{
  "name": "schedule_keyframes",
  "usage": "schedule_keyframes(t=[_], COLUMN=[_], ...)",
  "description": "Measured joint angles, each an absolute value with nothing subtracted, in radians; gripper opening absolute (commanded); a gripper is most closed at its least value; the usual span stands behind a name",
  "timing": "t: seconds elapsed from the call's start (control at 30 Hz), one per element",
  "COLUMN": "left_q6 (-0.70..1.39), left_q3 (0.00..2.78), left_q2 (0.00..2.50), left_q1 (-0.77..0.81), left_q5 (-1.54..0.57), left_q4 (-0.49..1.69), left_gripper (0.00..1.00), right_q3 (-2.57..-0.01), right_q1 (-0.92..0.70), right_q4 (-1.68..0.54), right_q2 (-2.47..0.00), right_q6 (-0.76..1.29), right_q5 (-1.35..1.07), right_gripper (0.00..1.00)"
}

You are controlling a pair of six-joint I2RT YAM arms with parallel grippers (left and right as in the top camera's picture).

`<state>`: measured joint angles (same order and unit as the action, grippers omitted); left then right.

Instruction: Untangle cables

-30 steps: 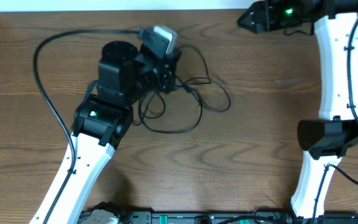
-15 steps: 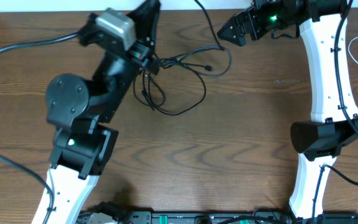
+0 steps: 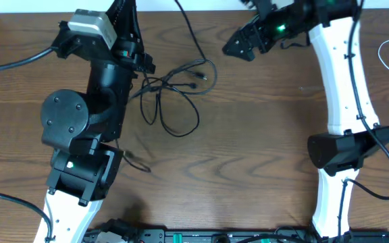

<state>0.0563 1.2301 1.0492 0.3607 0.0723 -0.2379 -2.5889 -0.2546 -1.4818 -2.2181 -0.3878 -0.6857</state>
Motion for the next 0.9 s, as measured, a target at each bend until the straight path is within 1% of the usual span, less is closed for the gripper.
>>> schedule_keyframes(t=[0.07, 0.27, 0.4, 0.47, 0.6, 0.77, 0.9], left_q6=[0.056, 0.056, 0.068, 0.075, 0.080, 0.082, 0.083], left_q3=[1.230, 1.230, 1.230, 1.230, 1.230, 1.230, 1.230], left_q2=[1.049, 1.049, 1.049, 1.049, 1.049, 1.049, 1.047], left_q1=[0.361, 0.361, 0.361, 0.361, 0.361, 0.361, 0.361], left_q5=[0.089, 0.112, 0.112, 0.112, 0.112, 0.112, 0.121], left_q4=[-0.223, -0.208, -0.174, -0.142, -0.108, -0.110, -0.109], left_gripper=[0.07, 0.08, 0.07, 0.07, 0.07, 0.07, 0.08], right_q3=[-2.589, -2.589, -2.589, -2.589, -2.588, -2.586, -2.586], right_q1=[-0.278, -0.338, -0.372, -0.382, -0.384, -0.368, -0.336], right_q4=[-1.488, -1.476, -1.387, -1.329, -1.269, -1.279, -1.301], right_q2=[-2.232, -2.297, -2.387, -2.440, -2.528, -2.574, -2.588], right_q6=[-0.376, -0.296, -0.187, -0.121, 0.030, 0.167, 0.205], right_q5=[-0.689, -0.692, -0.674, -0.645, -0.519, -0.331, -0.238], right_gripper=[0.88, 0.78, 0.69, 0.63, 0.53, 0.53, 0.54])
